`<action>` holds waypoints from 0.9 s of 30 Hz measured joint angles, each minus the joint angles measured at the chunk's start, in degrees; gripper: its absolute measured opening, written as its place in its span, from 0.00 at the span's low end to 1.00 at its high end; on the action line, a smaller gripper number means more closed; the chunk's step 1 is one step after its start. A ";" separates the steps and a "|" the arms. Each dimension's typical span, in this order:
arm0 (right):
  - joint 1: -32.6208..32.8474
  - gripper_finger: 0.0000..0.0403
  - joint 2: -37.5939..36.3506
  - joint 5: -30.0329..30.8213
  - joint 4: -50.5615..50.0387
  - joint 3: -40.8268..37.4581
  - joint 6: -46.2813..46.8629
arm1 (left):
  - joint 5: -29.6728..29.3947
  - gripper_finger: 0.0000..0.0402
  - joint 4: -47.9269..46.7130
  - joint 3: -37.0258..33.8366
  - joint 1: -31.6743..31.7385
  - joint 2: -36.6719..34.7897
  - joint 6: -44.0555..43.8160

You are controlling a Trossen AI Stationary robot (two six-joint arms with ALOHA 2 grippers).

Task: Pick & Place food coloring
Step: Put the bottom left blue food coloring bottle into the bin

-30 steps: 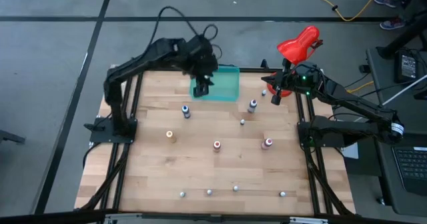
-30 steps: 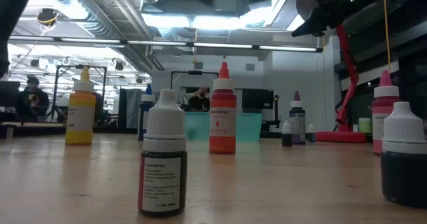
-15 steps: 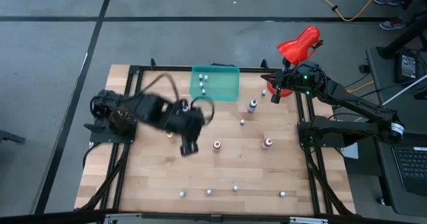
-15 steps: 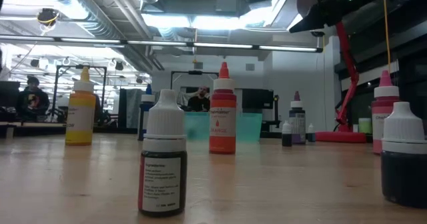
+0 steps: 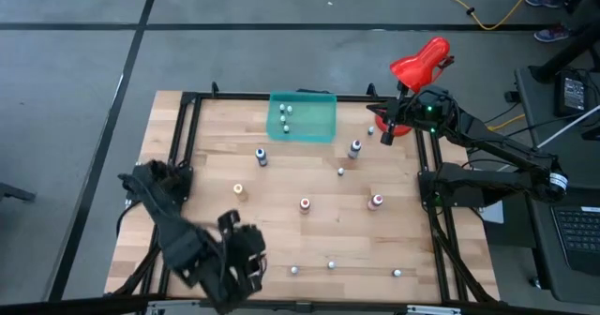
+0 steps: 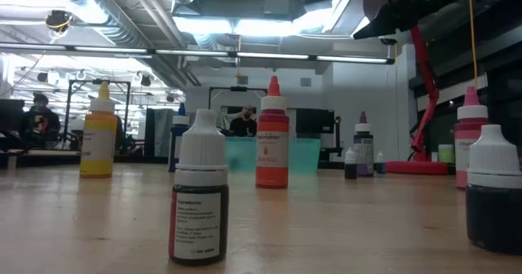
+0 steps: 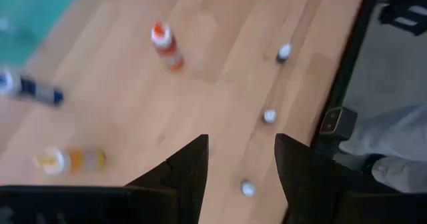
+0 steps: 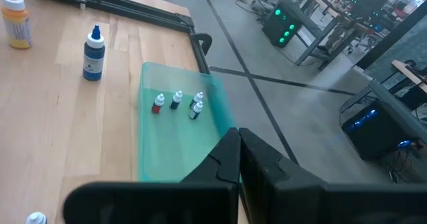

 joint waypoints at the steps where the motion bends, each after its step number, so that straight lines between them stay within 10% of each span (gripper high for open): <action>1: 0.00 0.03 0.00 0.00 -0.04 0.00 0.02 | 0.19 0.41 -0.56 0.00 -0.64 0.98 -3.32; 12: 0.00 0.03 0.00 0.00 -0.60 0.00 0.16 | 8.33 0.46 -0.17 -0.86 -3.38 10.13 -23.55; 27: 0.04 0.03 3.13 -0.06 -6.61 0.00 0.17 | 17.19 0.62 0.77 -18.01 -1.24 1.76 -43.17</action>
